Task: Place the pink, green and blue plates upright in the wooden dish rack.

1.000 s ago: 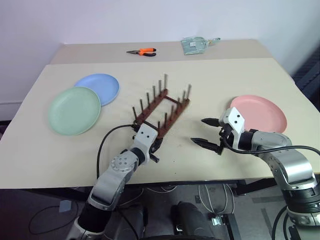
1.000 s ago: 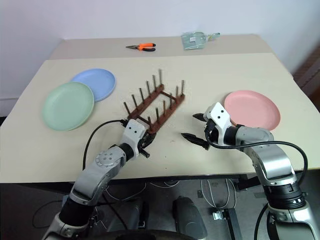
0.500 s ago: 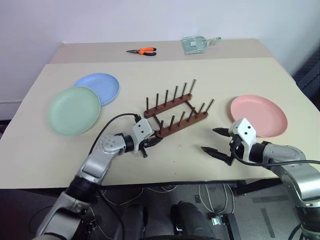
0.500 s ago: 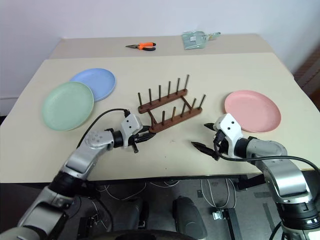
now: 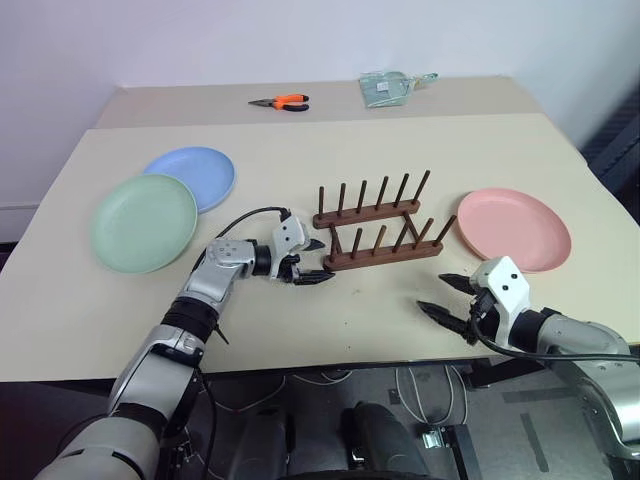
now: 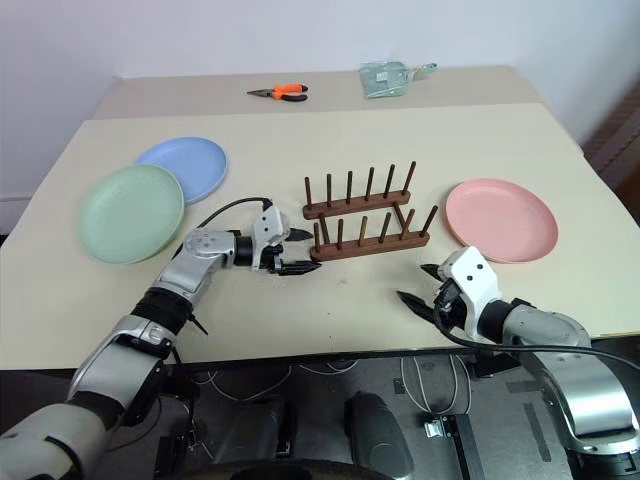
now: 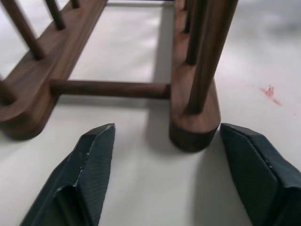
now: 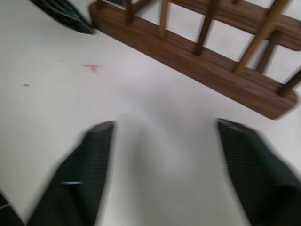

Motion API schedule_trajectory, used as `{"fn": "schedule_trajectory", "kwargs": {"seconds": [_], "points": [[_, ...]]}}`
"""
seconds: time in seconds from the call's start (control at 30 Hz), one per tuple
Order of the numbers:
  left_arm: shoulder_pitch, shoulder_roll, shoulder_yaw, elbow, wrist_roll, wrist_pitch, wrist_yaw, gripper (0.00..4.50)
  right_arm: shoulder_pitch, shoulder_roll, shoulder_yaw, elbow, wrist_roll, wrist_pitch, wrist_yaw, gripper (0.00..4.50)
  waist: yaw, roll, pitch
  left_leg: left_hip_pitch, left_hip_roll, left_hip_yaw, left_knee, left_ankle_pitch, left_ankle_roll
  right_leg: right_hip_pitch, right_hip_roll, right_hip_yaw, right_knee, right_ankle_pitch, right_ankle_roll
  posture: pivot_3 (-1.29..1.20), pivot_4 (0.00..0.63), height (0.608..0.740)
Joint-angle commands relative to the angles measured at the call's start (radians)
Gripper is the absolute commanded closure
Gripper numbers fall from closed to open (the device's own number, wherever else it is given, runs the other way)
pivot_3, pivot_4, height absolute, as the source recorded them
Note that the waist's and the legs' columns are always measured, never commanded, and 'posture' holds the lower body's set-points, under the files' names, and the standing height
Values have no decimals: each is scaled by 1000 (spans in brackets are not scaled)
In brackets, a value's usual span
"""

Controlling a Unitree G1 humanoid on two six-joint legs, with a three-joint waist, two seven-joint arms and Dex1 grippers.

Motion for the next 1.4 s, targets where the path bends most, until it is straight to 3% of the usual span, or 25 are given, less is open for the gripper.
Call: {"fn": "schedule_trajectory", "kwargs": {"seconds": [0.03,0.1,0.2,0.37,0.5,0.67,1.0,1.13,1.23,1.4], "points": [[110,47,75,-210,-76,174,28,1762,-37,4,20,19,-58,-21,-49,3421,-1,0,0,0,1,0,0,0,0,0,0,0,0,0,0,0,150,740],[205,79,75,-390,-113,285,23,2602,-62,3,46,37,-84,-21,-62,4397,-4,0,0,0,1,0,0,0,0,-1,0,0,0,0,0,0,150,740],[278,91,32,-571,-115,395,51,4044,-103,4,84,75,-125,-20,-83,4500,8,0,0,0,1,0,-1,0,0,-1,0,0,0,0,0,0,150,740],[280,-14,-77,-636,31,461,247,4044,-224,22,173,189,-201,-9,-113,4500,25,0,0,1,-3,0,1,2,3,2,-4,0,-1,2,3,0,150,740],[258,-125,-67,-592,94,528,441,4044,-297,40,237,280,-253,-15,-124,4500,28,0,0,0,-3,0,1,2,3,2,-4,0,-1,2,3,0,150,740],[233,-194,-31,-492,132,516,598,4044,-379,75,265,406,-307,-71,-153,4500,24,0,-1,1,-3,0,1,3,3,2,-4,0,0,2,4,0,150,740],[150,-241,19,-309,115,417,648,4044,-553,151,266,679,-378,-224,-207,4500,6,0,-1,2,-3,0,1,5,3,3,-4,0,0,4,4,0,150,740],[137,-236,19,-285,118,399,645,4044,-565,166,252,694,-371,-242,-200,4500,5,0,-1,2,-3,0,1,5,3,2,-4,0,0,4,4,0,150,740],[161,-226,18,-343,96,405,613,4084,-519,139,219,608,-330,-233,-150,3695,5,0,-1,1,-3,0,1,5,3,2,-4,0,0,4,4,0,150,740],[255,-168,13,-600,-9,398,456,4084,-412,13,84,369,-316,-117,-126,1285,6,1,-1,-4,-3,0,-1,5,2,-3,-4,0,0,4,4,0,150,740]]}}
